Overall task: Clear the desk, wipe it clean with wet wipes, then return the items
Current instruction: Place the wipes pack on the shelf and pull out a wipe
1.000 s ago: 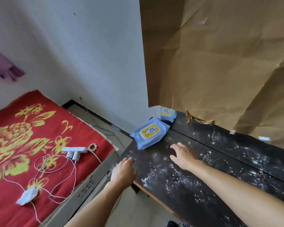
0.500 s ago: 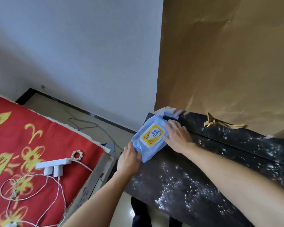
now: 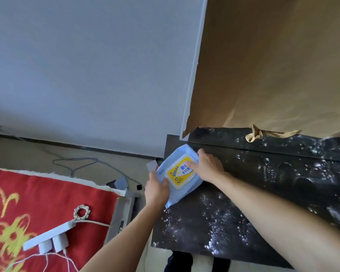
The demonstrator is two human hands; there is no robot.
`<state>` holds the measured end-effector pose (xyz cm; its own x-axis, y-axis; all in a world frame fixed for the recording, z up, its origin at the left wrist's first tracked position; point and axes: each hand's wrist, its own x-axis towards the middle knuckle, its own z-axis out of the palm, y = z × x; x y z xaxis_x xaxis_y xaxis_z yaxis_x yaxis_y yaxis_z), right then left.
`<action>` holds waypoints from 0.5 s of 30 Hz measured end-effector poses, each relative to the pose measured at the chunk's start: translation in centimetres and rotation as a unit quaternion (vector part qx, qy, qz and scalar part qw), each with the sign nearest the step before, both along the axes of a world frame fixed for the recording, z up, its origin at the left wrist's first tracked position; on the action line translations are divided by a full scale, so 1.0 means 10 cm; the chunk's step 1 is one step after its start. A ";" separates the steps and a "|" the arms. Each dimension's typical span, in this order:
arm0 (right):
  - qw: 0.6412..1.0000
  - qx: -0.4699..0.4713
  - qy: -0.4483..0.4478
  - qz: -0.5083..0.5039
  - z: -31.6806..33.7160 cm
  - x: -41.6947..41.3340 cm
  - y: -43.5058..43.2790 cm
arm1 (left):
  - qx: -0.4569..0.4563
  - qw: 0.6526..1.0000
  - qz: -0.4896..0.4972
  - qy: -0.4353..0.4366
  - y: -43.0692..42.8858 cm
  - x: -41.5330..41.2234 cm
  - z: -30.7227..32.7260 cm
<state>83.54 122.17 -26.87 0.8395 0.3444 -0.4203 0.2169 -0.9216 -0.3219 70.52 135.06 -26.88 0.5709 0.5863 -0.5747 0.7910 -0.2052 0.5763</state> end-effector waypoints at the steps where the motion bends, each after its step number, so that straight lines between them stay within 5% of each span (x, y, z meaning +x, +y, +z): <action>1: 1.000 0.003 0.000 -0.012 0.01 -0.05 -0.06 | 0.006 1.000 -0.004 -0.005 0.00 0.00 0.00; 15: 0.982 0.066 -0.146 -0.098 0.76 -0.70 -1.54 | 0.066 0.986 -0.109 -0.105 -1.11 -0.04 0.66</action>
